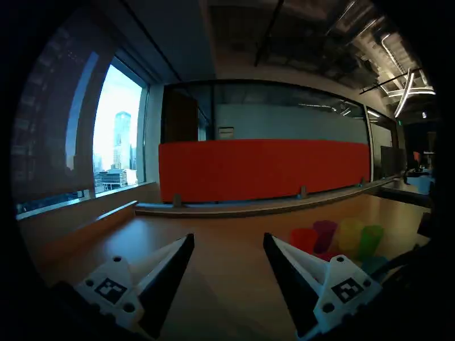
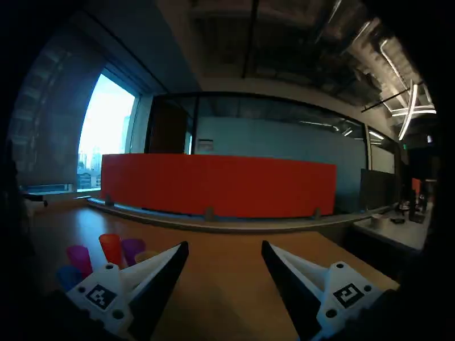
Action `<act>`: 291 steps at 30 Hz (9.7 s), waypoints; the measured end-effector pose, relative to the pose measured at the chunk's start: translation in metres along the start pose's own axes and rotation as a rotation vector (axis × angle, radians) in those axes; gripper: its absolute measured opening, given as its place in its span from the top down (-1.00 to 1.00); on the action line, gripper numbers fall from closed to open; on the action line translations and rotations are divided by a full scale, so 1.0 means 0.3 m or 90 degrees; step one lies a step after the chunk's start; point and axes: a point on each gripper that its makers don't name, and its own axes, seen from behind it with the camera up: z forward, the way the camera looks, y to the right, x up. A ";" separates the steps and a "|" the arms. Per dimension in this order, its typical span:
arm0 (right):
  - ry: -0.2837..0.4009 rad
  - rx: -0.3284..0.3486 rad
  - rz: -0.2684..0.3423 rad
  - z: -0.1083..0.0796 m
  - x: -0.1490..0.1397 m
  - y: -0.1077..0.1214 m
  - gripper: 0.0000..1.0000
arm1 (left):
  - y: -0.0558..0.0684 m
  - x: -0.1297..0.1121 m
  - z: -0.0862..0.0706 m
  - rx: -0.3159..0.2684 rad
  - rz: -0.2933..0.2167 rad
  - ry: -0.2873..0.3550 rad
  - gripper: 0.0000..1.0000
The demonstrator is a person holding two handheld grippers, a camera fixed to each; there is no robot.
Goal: Pour water
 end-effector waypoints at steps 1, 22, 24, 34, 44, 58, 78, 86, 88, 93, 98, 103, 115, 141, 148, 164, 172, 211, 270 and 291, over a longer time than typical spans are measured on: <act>-0.003 0.004 0.000 0.000 0.012 -0.003 -0.99 | 0.005 0.019 0.003 -0.002 0.000 0.000 -0.79; -0.032 0.075 0.074 0.017 0.270 -0.027 -0.98 | 0.092 0.332 0.081 -0.109 -0.039 -0.038 -0.80; -0.033 0.087 0.078 0.019 0.274 -0.034 -0.98 | 0.103 0.343 0.083 -0.124 -0.041 -0.037 -0.79; -0.025 0.191 0.082 0.011 0.310 -0.097 -0.98 | 0.210 0.364 0.064 -0.254 -0.038 -0.026 -0.80; -0.018 0.342 0.085 -0.041 0.394 -0.224 -0.98 | 0.326 0.342 0.009 -0.391 -0.002 -0.047 -0.80; -0.046 0.414 0.041 -0.068 0.392 -0.314 -0.98 | 0.421 0.309 -0.061 -0.513 0.040 -0.073 -0.80; -0.173 0.511 -0.050 -0.117 0.228 -0.382 -0.98 | 0.527 0.120 -0.192 -0.657 0.106 -0.201 -0.80; -0.213 0.518 -0.076 -0.120 0.154 -0.375 -0.99 | 0.551 0.057 -0.231 -0.682 0.136 -0.232 -0.80; -0.219 0.519 -0.080 -0.118 0.141 -0.373 -0.98 | 0.557 0.041 -0.242 -0.690 0.143 -0.239 -0.80; -0.228 0.521 -0.090 -0.115 0.116 -0.374 -0.98 | 0.573 -0.007 -0.262 -0.702 0.164 -0.257 -0.80; -0.236 0.523 -0.093 -0.111 0.089 -0.376 -0.98 | 0.595 -0.072 -0.282 -0.714 0.189 -0.276 -0.79; -0.244 0.523 -0.098 -0.106 0.062 -0.373 -0.99 | 0.620 -0.132 -0.286 -0.719 0.217 -0.292 -0.80; -0.263 0.530 -0.103 -0.095 -0.011 -0.369 -0.98 | 0.684 -0.224 -0.268 -0.732 0.256 -0.333 -0.79; -0.275 0.535 -0.100 -0.057 -0.070 -0.370 -0.98 | 0.812 -0.375 -0.225 -0.738 0.327 -0.366 -0.80; -0.277 0.537 -0.096 -0.051 -0.080 -0.368 -0.99 | 0.839 -0.396 -0.217 -0.740 0.327 -0.372 -0.80; -0.276 0.535 -0.097 -0.047 -0.081 -0.359 -0.99 | 0.889 -0.432 -0.192 -0.740 0.323 -0.368 -0.80; -0.277 0.533 -0.098 -0.051 -0.085 -0.354 -0.99 | 0.906 -0.445 -0.182 -0.739 0.312 -0.367 -0.79; -0.296 0.530 -0.104 -0.031 -0.147 -0.370 -0.99 | 0.843 -0.098 -0.131 -0.689 0.201 -0.215 -0.75; -0.386 0.535 -0.173 0.074 -0.460 -0.480 -0.99 | 0.555 0.185 0.157 -0.486 0.108 -0.083 -0.75; -0.391 0.538 -0.164 0.117 -0.533 -0.545 -0.88 | 0.493 0.162 0.186 -0.460 0.110 -0.090 -0.75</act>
